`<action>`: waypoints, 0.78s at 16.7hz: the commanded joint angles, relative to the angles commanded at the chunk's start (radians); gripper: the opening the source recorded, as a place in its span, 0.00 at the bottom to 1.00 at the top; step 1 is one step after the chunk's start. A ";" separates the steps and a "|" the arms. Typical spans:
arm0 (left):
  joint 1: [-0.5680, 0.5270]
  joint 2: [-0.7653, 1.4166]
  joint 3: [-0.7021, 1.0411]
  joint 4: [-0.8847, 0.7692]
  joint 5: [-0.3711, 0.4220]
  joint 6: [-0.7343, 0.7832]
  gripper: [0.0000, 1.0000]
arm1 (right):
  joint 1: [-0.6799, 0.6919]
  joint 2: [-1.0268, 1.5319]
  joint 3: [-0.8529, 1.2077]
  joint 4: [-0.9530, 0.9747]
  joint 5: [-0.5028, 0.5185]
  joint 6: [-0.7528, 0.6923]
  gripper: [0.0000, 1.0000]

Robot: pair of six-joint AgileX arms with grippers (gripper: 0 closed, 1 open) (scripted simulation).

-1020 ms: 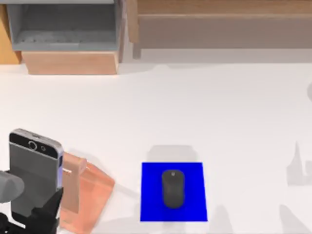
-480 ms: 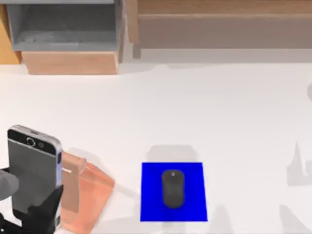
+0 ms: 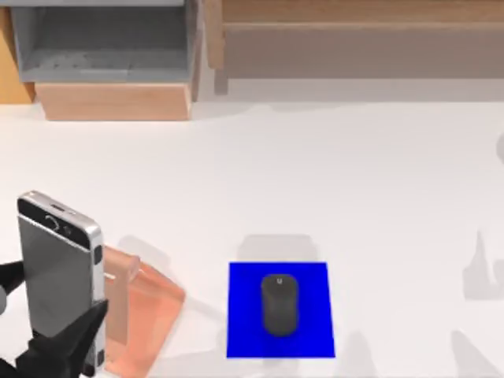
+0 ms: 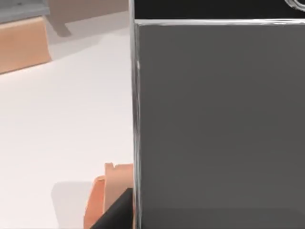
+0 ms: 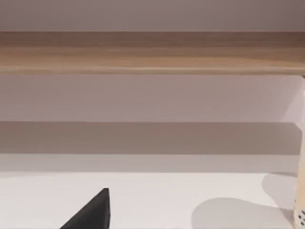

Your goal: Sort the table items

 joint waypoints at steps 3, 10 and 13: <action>0.086 0.051 -0.063 0.064 0.022 0.043 0.00 | 0.000 0.000 0.000 0.000 0.000 0.000 1.00; 0.153 0.214 -0.161 0.277 -0.018 0.053 0.00 | 0.000 0.000 0.000 0.000 0.000 0.000 1.00; 0.155 0.251 -0.173 0.318 -0.025 0.043 0.00 | 0.000 0.000 0.000 0.000 0.000 0.000 1.00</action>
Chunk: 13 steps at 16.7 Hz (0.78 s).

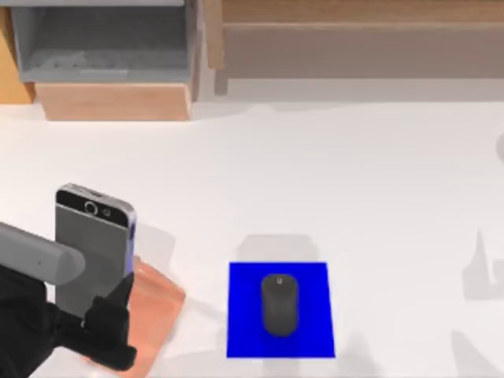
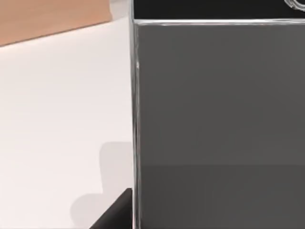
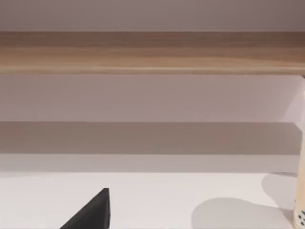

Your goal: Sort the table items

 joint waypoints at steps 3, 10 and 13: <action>0.000 0.002 0.000 0.002 0.000 -0.001 0.00 | 0.000 0.000 0.000 0.000 0.000 0.000 1.00; 0.000 0.002 0.000 0.002 0.000 -0.001 0.38 | 0.000 0.000 0.000 0.000 0.000 0.000 1.00; 0.000 0.002 0.000 0.002 0.000 -0.001 0.60 | 0.000 0.000 0.000 0.000 0.000 0.000 1.00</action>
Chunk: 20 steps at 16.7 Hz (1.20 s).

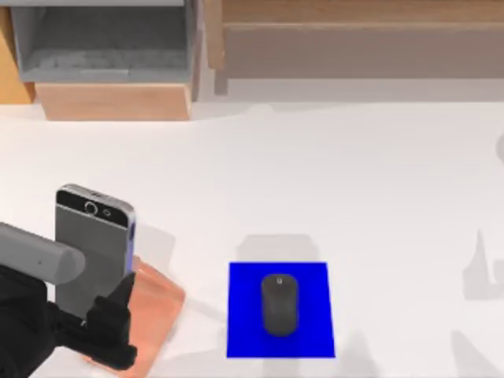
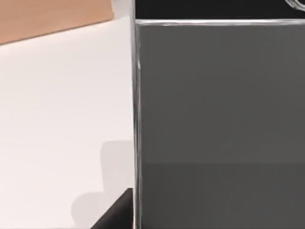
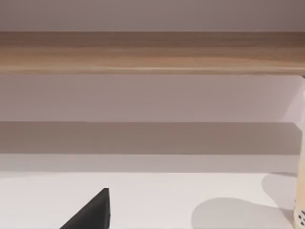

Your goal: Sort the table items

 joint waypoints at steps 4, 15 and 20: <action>0.000 0.000 0.000 0.000 0.000 0.000 0.90 | 0.000 0.000 0.000 0.000 0.000 0.000 1.00; -0.003 -0.001 0.001 -0.002 -0.002 -0.002 1.00 | 0.000 0.000 0.000 0.000 0.000 0.000 1.00; -0.113 -0.038 0.008 -0.078 -0.094 -0.064 1.00 | 0.000 0.000 0.000 0.000 0.000 0.000 1.00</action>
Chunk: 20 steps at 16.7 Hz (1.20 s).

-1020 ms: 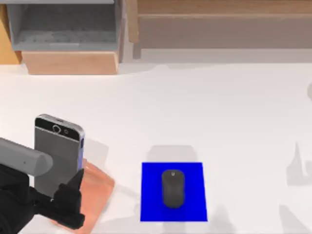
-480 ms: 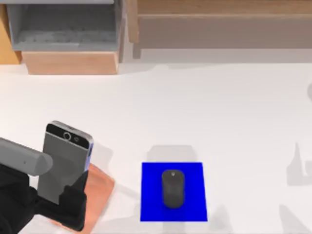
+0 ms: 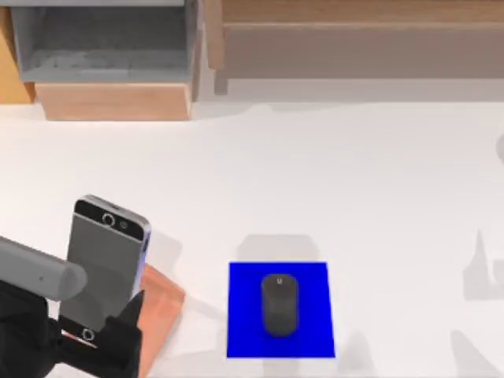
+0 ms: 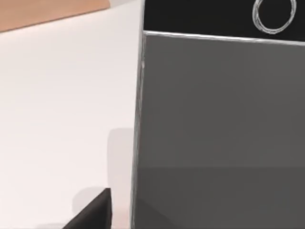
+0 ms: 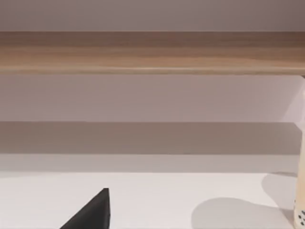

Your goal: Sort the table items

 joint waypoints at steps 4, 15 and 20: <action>-0.083 -0.032 0.005 -0.059 -0.070 -0.051 1.00 | 0.000 0.000 0.000 0.000 0.000 0.000 1.00; -0.129 -0.086 0.016 -0.085 -0.148 -0.098 1.00 | 0.000 0.000 0.000 0.000 0.000 0.000 1.00; 0.130 -0.189 -0.020 0.151 -0.079 -0.020 1.00 | 0.000 0.000 0.000 0.000 0.000 0.000 1.00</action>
